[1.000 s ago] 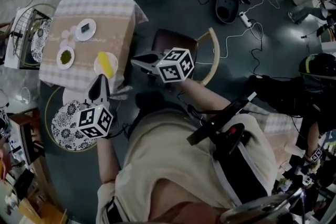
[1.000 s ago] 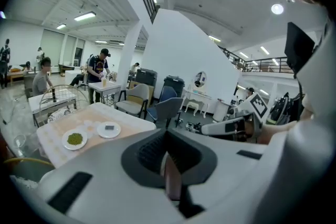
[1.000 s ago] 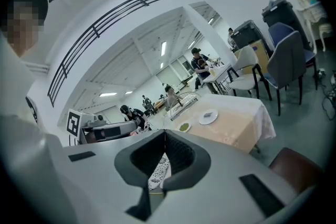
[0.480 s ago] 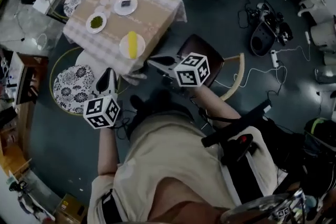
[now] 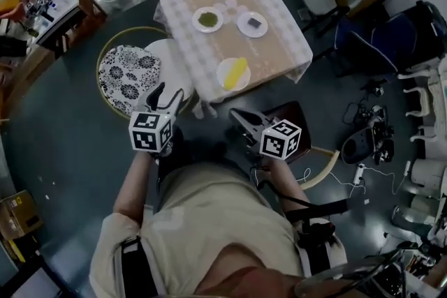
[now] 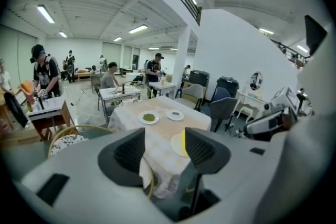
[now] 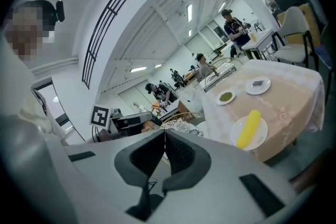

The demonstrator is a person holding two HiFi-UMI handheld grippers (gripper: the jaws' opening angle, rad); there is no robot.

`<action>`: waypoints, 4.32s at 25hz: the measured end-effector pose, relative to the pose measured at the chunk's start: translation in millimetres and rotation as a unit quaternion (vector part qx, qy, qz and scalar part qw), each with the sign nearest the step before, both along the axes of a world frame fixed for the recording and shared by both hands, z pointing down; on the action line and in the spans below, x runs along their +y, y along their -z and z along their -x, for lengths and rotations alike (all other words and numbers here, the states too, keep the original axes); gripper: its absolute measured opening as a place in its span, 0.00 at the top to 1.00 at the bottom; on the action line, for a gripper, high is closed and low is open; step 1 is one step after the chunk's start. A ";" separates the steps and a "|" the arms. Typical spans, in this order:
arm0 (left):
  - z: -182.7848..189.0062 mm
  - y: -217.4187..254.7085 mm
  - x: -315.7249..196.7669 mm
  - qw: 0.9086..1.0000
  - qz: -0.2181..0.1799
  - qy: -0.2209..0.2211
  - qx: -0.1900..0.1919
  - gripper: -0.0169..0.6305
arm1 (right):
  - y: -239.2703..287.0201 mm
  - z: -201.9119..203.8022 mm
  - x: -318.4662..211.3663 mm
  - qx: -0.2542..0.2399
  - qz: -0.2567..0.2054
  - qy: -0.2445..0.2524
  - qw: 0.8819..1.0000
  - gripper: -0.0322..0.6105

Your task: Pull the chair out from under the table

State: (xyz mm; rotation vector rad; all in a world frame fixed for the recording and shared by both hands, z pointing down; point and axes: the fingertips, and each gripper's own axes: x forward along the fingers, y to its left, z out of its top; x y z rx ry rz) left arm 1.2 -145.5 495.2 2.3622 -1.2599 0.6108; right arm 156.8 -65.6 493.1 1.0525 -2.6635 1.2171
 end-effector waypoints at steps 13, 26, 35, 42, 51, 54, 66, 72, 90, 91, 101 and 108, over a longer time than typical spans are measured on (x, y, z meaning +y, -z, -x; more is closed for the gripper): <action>304.9 -127.4 -50.1 0.961 0.115 0.223 -0.118 0.50 | -26.4 147.2 -40.5 0.049 0.060 0.075 0.994 0.93; 364.8 -258.3 -53.4 0.917 0.301 0.263 0.001 0.49 | -44.0 259.3 -54.1 0.090 0.098 0.131 0.982 0.93; 352.7 -295.9 -64.8 0.882 0.376 0.272 0.081 0.72 | -48.0 275.0 -46.7 0.101 0.112 0.127 0.980 0.93; 344.3 -309.1 -59.9 0.857 0.403 0.300 0.114 0.92 | -57.8 260.4 -45.1 0.072 0.122 0.125 0.982 0.93; 347.8 -306.3 -55.5 0.855 0.394 0.326 0.083 0.94 | -73.1 212.8 -62.2 0.027 0.143 0.132 0.981 0.93; 348.9 -305.8 -57.8 0.854 0.395 0.327 0.083 0.95 | -79.9 197.4 -72.9 0.024 0.152 0.129 0.980 0.93; 348.6 -300.8 -52.6 0.852 0.400 0.319 0.111 0.95 | -86.0 218.0 -91.7 0.037 0.155 0.132 0.978 0.93; 347.3 -298.7 -50.9 0.851 0.399 0.316 0.129 0.95 | -85.1 257.1 -87.7 0.036 0.163 0.137 0.976 0.93; 364.7 -298.7 -25.0 0.834 0.409 0.338 0.149 0.95 | -88.0 296.1 -89.8 0.038 0.176 0.143 0.973 0.93; 365.3 -297.6 -25.1 0.834 0.409 0.339 0.150 0.95 | -87.3 296.0 -89.5 0.038 0.176 0.142 0.973 0.93; 366.7 -298.4 -26.0 0.829 0.412 0.348 0.146 0.95 | -89.5 284.9 -81.6 0.024 0.170 0.158 0.972 0.93; 369.0 -295.9 -24.9 0.835 0.412 0.345 0.119 0.95 | -95.6 261.4 -72.6 0.021 0.179 0.186 0.966 0.93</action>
